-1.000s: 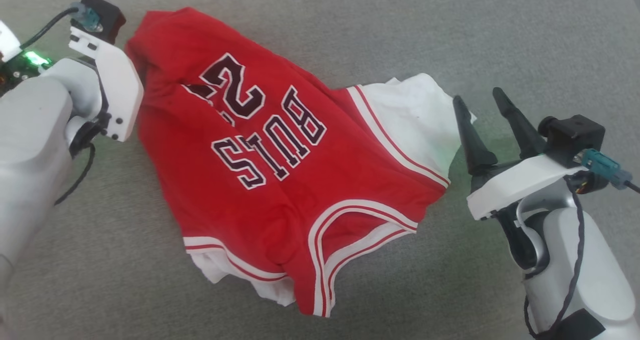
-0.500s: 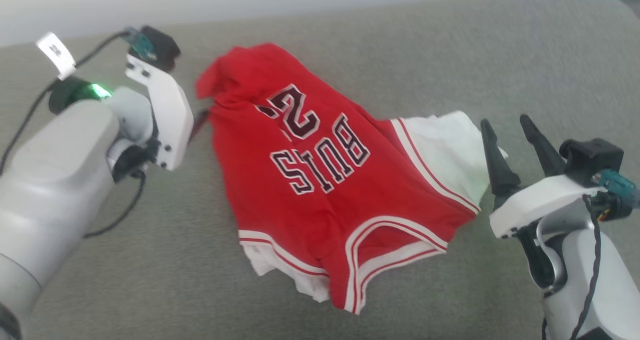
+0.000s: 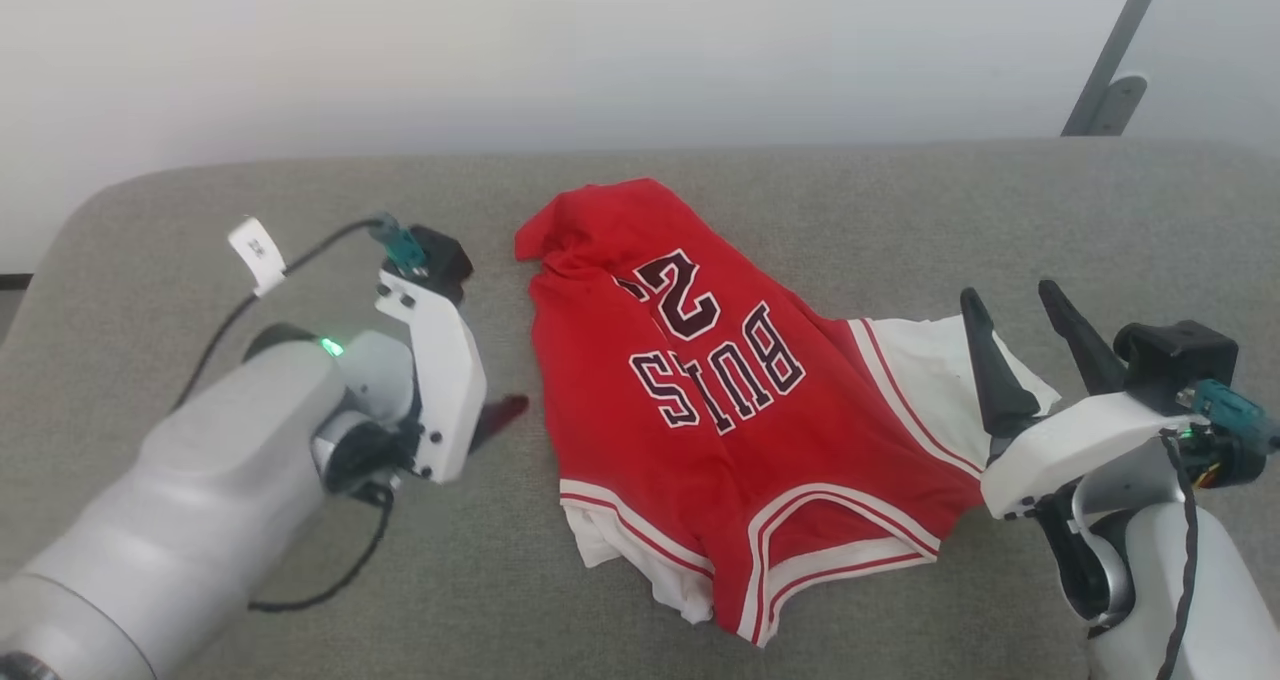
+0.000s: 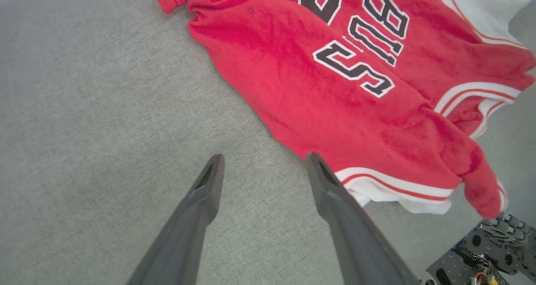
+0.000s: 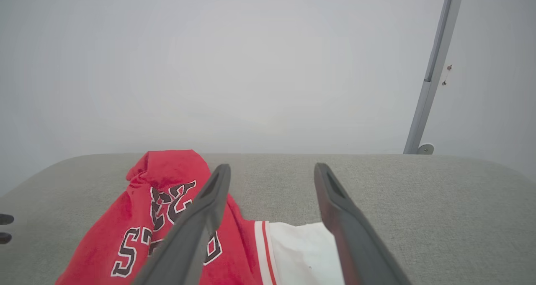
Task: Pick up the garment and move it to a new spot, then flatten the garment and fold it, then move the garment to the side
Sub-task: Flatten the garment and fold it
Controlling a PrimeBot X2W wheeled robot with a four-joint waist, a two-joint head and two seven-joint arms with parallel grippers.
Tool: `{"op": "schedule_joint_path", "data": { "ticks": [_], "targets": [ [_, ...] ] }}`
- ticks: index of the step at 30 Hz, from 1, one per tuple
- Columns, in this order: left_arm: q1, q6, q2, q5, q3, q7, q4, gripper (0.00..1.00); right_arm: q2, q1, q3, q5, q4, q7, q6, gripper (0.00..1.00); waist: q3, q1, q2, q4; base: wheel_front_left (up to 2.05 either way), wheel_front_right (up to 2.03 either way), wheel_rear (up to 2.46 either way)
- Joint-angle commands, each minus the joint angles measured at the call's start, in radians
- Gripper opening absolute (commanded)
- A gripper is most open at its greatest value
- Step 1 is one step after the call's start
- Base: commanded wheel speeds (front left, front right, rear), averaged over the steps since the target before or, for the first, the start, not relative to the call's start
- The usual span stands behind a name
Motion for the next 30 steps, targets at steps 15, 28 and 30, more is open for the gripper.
{"op": "schedule_joint_path", "data": {
  "ticks": [15,28,30],
  "targets": [
    [0.102,0.086,0.011,-0.040,-0.019,0.059,-0.083,1.00,0.020,0.006,-0.011,-0.010,-0.053,0.003,0.000,1.00,0.063,0.0000,-0.0001,-0.089,0.00,0.00,0.00],
    [0.152,0.106,-0.020,-0.045,-0.040,0.063,0.043,0.00,0.033,-0.023,-0.010,-0.008,-0.052,-0.014,0.000,1.00,0.132,0.0000,-0.0001,-0.149,0.00,0.00,0.00],
    [0.152,0.099,-0.029,-0.054,-0.038,0.068,0.072,0.00,0.033,-0.026,-0.009,-0.008,-0.050,-0.017,0.000,1.00,0.140,0.0000,-0.0001,-0.155,0.00,0.00,0.00]
  ]
}}
